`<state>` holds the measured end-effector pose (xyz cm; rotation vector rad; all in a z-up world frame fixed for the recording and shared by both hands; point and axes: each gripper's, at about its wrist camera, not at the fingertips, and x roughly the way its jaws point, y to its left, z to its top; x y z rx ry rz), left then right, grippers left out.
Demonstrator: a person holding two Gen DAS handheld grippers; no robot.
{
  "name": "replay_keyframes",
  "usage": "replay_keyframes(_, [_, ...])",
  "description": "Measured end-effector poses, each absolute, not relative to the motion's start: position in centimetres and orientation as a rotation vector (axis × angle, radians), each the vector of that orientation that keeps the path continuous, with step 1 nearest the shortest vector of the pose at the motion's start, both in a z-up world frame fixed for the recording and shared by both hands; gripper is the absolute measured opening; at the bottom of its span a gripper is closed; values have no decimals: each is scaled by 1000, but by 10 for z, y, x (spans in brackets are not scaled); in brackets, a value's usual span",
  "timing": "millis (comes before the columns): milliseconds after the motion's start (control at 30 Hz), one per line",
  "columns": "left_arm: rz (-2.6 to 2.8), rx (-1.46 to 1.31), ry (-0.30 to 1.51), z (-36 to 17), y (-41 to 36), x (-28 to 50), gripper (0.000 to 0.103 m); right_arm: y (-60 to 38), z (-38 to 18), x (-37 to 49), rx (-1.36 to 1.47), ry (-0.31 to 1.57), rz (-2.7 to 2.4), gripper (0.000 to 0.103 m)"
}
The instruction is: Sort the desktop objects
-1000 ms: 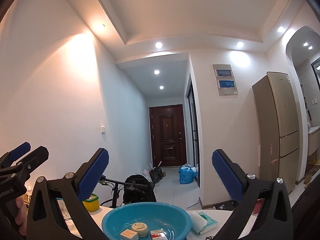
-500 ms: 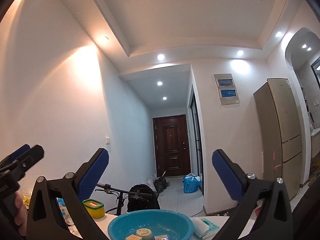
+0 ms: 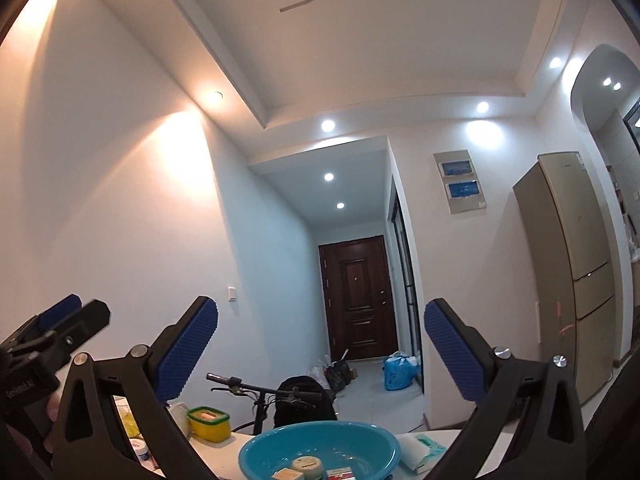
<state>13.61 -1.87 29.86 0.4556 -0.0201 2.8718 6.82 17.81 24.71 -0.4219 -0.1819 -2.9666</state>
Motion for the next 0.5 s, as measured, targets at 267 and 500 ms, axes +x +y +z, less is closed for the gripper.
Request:
replay_keyframes(267, [2857, 480, -3, 300, -19, 164, 103, 178, 247, 89, -393, -133, -2982, 103])
replay_keyframes(500, [2791, 456, -21, 310, -15, 176, 103, 173, 248, 107, -387, -112, -2981, 103])
